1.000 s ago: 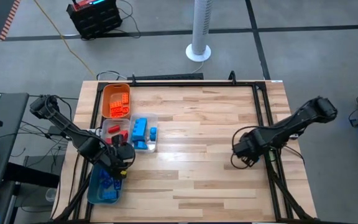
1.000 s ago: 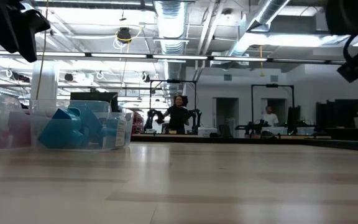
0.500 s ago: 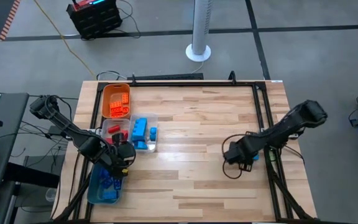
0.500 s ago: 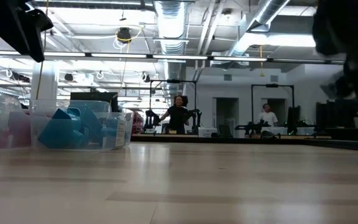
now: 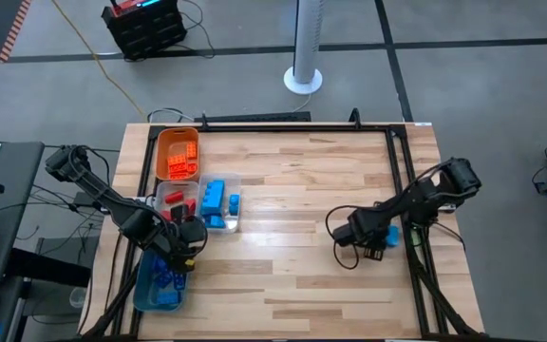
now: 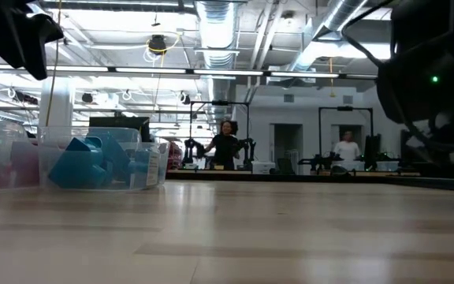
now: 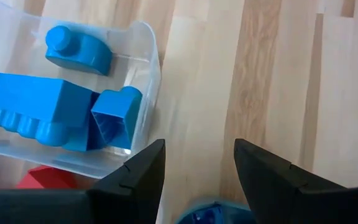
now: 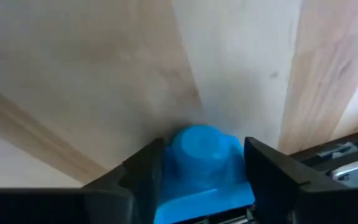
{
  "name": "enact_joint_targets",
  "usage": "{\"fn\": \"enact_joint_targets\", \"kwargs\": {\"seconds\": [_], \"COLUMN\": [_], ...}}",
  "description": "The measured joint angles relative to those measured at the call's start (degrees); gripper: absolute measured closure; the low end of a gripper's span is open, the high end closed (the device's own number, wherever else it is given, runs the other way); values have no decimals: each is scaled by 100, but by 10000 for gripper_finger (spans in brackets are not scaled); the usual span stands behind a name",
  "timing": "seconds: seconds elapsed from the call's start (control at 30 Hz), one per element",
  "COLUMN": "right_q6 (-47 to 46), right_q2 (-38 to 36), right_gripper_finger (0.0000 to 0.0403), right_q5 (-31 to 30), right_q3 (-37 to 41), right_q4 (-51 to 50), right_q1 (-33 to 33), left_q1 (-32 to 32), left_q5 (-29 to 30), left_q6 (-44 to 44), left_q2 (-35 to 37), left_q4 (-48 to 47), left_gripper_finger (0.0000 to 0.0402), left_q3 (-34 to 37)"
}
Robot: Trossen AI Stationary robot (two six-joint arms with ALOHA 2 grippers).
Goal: Sort blocks
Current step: Put the light blue game piece into the right transparent bin
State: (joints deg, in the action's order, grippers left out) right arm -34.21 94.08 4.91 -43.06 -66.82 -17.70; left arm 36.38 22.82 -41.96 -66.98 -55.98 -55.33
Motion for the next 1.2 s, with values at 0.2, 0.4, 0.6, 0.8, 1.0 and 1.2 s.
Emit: {"fn": "enact_joint_targets", "kwargs": {"seconds": [0.2,0.4,0.6,0.8,1.0,1.2], "right_q6": [-62,-129,-86,91,826,2381], "right_q2": [-2,-6,0,-226,-747,-542], "right_gripper_finger": [240,316,327,325,324,324], "right_q5": [145,155,135,-538,-1448,-1720], "right_q3": [242,271,-4,-614,-908,-910], "right_q4": [49,57,76,732,2878,5828], "right_q1": [101,101,99,44,162,507], "left_q1": [0,0,0,0,0,2], "left_q5": [-134,-134,-134,-132,-119,845], "left_q6": [-30,-30,-30,-30,-167,-90], "left_q2": [0,0,0,0,0,-73], "left_q4": [-3,-5,-6,-3,-3,71], "left_gripper_finger": [216,216,216,216,216,216], "left_q3": [0,0,0,0,0,2]}}
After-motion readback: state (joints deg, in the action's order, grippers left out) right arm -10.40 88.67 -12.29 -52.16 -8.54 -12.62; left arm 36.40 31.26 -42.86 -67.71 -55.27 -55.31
